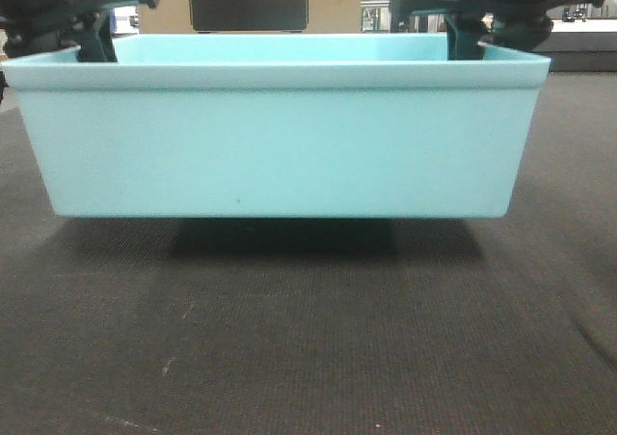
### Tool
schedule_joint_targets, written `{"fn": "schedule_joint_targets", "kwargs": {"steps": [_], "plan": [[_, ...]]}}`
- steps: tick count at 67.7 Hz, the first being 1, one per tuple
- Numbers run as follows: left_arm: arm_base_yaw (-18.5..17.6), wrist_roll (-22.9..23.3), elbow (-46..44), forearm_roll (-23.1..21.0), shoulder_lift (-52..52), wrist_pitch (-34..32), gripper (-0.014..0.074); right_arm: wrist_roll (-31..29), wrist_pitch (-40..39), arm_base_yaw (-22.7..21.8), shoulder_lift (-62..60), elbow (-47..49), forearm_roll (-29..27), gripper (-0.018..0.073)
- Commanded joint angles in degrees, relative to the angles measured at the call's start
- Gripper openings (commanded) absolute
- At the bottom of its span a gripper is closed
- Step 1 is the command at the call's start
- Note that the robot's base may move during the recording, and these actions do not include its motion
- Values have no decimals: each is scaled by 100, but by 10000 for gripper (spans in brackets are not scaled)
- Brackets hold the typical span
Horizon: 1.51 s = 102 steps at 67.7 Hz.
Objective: Fetch blue bin and place on conveyor start
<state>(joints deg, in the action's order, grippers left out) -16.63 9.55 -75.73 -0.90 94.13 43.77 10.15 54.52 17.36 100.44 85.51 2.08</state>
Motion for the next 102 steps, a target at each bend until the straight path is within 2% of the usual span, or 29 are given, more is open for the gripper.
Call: {"fn": "schedule_joint_targets", "kwargs": {"steps": [1,3,4,7,13,16,22,32,38,47,54,64,74,89,102], "plan": [[-90,-35,-43,-216,-41,-276,132,-166,-253,34,-17,6,-43,102],[-90,-35,-43,-218,-41,-276,183,-166,-253,34,-17,6,-43,197],[-90,-35,-43,-218,-41,-289,220,-166,-253,34,-17,6,-43,216],[-90,-35,-43,-218,-41,-317,380,-166,-253,34,-17,6,-32,375],[-90,-35,-43,-218,-55,-318,629,-166,-171,34,-42,17,-32,539],[-90,-35,-43,-218,-123,-308,601,-166,-133,34,-71,17,-32,574],[-90,-35,-43,-190,-299,-276,536,-166,-64,34,-212,17,-20,557],[-78,-35,-43,42,-817,-71,421,-166,-53,-106,-659,17,-20,455],[-29,-35,-43,310,-1175,74,314,-166,-30,-318,-991,17,-20,327],[126,-35,143,629,-1731,64,79,-166,91,-768,-1466,17,-20,32],[357,-35,614,668,-2162,-135,-110,-166,97,-1124,-1857,-110,-20,-167],[802,-35,1684,668,-2889,-828,-111,-166,-191,-1403,-2470,-680,183,-162],[1089,-35,2921,668,-3716,-1459,-111,-166,-901,-1403,-3295,-1830,579,-162],[1137,-35,4355,668,-5063,-2360,-111,-166,-2391,-1403,-4683,-3759,633,-162],[1137,-35,5025,668,-6343,-2660,-111,-166,-3507,-1403,-5913,-5155,684,-162]]}}
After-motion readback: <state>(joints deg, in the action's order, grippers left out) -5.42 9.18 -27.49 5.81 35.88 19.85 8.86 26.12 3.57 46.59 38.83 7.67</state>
